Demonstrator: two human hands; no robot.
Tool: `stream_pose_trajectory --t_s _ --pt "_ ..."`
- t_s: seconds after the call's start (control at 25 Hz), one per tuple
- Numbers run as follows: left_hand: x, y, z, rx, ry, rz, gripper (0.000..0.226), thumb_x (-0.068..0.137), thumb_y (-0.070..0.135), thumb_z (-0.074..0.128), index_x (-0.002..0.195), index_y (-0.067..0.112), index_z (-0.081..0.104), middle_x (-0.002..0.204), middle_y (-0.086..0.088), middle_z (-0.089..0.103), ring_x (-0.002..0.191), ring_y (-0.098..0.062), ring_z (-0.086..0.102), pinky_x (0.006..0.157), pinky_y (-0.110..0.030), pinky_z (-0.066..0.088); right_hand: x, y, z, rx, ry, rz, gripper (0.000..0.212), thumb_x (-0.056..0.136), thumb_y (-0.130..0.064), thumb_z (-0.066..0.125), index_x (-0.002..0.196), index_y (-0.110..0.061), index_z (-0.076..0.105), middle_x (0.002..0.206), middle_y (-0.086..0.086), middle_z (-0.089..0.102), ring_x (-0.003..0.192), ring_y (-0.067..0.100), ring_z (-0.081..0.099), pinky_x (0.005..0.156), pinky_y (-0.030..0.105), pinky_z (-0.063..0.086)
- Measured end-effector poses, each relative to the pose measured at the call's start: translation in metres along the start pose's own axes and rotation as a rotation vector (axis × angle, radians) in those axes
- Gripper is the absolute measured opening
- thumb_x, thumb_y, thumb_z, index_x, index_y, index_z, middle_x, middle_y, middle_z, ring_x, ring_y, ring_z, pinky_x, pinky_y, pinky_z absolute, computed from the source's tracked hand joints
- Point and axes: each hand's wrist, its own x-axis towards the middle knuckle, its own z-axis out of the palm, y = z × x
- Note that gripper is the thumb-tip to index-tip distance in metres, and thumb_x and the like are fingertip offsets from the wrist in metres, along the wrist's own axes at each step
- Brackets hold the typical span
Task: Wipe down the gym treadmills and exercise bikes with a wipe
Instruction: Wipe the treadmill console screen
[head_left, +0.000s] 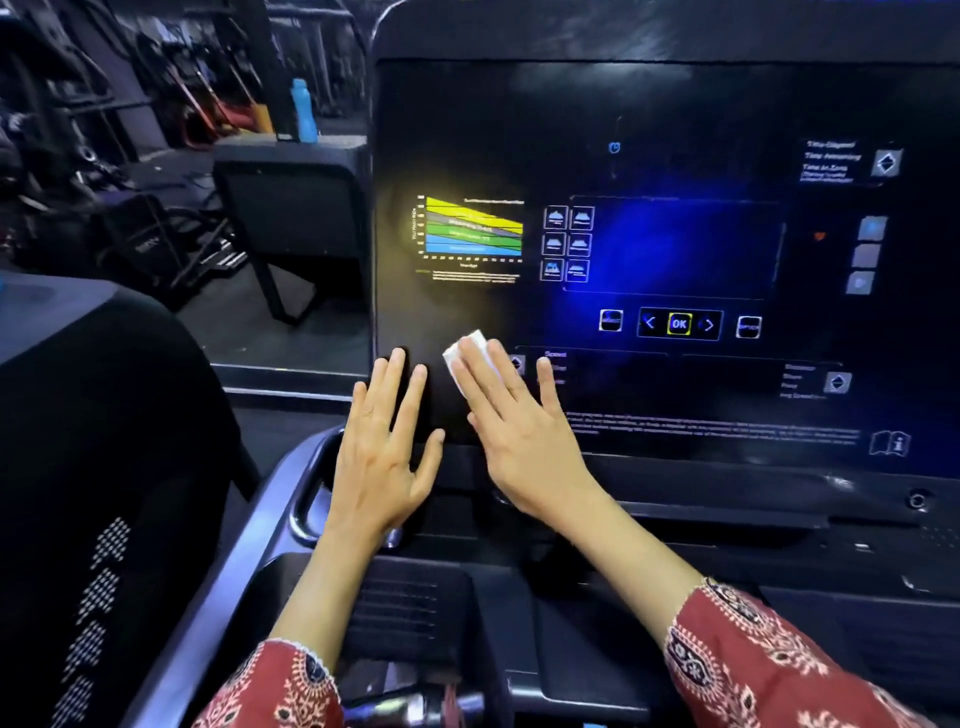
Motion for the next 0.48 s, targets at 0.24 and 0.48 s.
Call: stream_pose_trajectory --t_s 0.24,0.48 --pt "-0.013 -0.027 -0.006 -0.006 0.006 0.017 0.061 0.092 0.031 0.047 0.143 0.003 0.031 0.152 -0.014 0.027 0.143 -0.027 0.020 0.118 -0.042 0.015 0.038 -0.028 0.006 -0.021 0.030 -0.046 0.055 0.096 -0.016 0.032 0.151 -0.014 0.024 0.158 0.003 0.023 0.146 0.017 0.017 0.115 0.043 -0.017" --pt "-0.020 -0.041 -0.004 -0.019 0.046 0.052 0.059 0.094 0.034 0.049 0.142 0.003 0.033 0.149 -0.015 0.032 0.143 -0.024 0.022 0.118 -0.042 0.018 0.072 -0.037 0.012 -0.039 0.093 -0.022 0.052 0.098 -0.016 0.034 0.150 -0.012 0.030 0.156 0.005 0.028 0.145 0.021 0.023 0.115 0.045 -0.014"
